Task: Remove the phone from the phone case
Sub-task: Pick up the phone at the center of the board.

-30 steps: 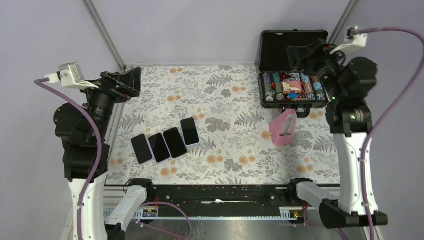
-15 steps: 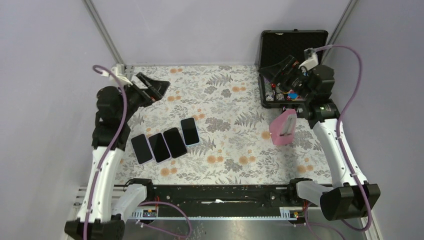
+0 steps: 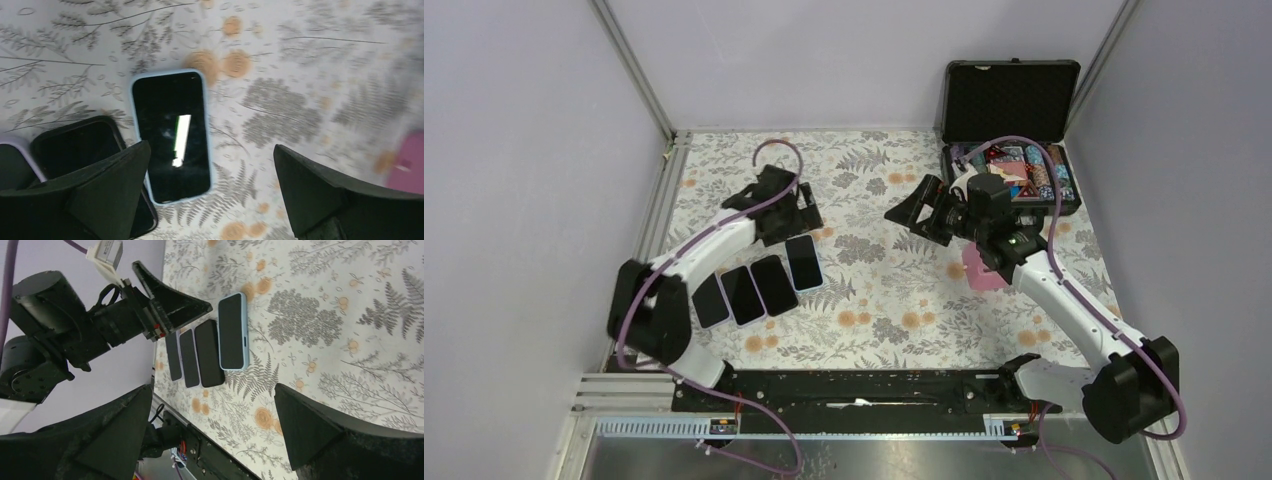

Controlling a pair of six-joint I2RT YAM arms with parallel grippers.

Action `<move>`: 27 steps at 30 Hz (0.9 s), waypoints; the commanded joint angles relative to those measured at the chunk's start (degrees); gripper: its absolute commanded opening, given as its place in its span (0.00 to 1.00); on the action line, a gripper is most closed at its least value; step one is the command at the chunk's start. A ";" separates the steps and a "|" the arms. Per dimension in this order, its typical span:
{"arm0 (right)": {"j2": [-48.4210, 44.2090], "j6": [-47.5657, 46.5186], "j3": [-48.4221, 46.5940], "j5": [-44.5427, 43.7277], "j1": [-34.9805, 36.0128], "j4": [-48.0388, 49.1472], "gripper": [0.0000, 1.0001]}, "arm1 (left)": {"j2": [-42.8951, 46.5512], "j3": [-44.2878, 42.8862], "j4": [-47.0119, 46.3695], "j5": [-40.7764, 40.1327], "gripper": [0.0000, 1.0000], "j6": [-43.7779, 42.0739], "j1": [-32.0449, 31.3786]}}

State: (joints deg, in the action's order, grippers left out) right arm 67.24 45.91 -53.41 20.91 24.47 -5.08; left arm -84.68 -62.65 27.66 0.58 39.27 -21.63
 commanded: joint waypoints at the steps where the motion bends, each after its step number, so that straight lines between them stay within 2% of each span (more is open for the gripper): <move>1: -3.62 -2.06 0.57 -4.69 0.56 -3.26 1.00 | -5.62 -7.14 7.50 -21.20 0.99 -0.14 -3.61; 6: -5.76 -2.70 2.29 -8.85 0.57 -6.53 1.00 | -9.14 -6.56 4.83 -20.15 0.99 -1.03 -3.68; 11: -5.45 -5.20 0.15 -12.59 0.58 -13.46 1.00 | -16.69 -10.71 6.71 -20.89 0.99 -4.80 -3.47; 23: -2.91 -6.34 -1.66 -13.22 0.59 -17.90 1.00 | -22.44 -9.62 0.42 -15.13 0.99 -3.32 -3.33; 27: -1.86 -6.95 -2.49 -12.90 0.54 -18.88 1.00 | -22.79 -8.79 1.65 -14.99 0.97 -2.13 -3.33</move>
State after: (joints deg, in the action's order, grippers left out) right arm 64.69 40.38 -52.93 8.82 24.71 -22.26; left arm -107.37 -71.42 30.87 -15.66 35.94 -25.26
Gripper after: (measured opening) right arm 0.995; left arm 0.984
